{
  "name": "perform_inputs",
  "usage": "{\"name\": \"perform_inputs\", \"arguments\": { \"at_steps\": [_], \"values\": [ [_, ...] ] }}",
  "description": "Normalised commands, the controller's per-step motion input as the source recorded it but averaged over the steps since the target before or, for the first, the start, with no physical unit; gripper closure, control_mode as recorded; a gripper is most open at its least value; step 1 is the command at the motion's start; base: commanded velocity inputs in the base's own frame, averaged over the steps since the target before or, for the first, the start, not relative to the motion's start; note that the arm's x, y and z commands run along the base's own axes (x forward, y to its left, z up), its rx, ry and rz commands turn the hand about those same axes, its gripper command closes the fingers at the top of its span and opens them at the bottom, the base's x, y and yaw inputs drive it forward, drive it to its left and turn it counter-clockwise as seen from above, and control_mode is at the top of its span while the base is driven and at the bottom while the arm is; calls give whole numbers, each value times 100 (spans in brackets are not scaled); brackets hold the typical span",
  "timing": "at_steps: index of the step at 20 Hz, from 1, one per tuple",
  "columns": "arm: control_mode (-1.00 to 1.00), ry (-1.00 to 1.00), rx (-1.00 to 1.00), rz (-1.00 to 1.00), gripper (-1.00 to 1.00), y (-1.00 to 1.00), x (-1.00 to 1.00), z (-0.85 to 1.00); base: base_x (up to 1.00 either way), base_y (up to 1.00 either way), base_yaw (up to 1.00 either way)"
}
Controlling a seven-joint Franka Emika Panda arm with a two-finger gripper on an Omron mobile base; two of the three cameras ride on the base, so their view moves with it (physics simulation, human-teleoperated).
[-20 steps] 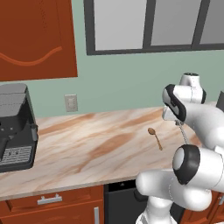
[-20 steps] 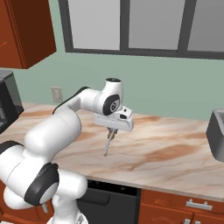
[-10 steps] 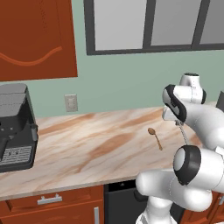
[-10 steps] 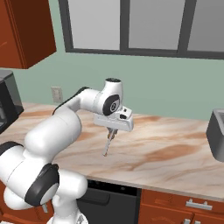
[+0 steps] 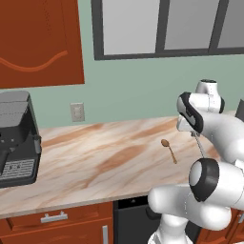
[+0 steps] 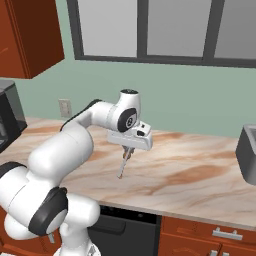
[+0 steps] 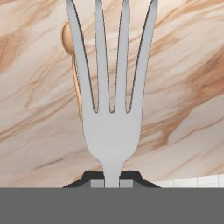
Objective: Take the fork and place it on the left side of the plate. Then take the spoon and place it on the right side of the plate. Make sure they're directly next to the plate.
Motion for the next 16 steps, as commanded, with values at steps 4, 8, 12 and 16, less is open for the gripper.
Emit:
{"name": "perform_inputs", "arguments": {
  "at_steps": [4, 8, 12, 16],
  "values": [
    [100, 0, 0, 0, 100, 0, 0, 0, -1, 0, 0],
    [100, 0, 0, 0, 100, 0, 0, 0, -33, -1, 0],
    [100, 0, 0, 0, 100, 0, 0, 0, -61, -1, -10],
    [100, 0, 0, 0, 100, 0, 0, 0, -45, 9, -55]
  ]
}}
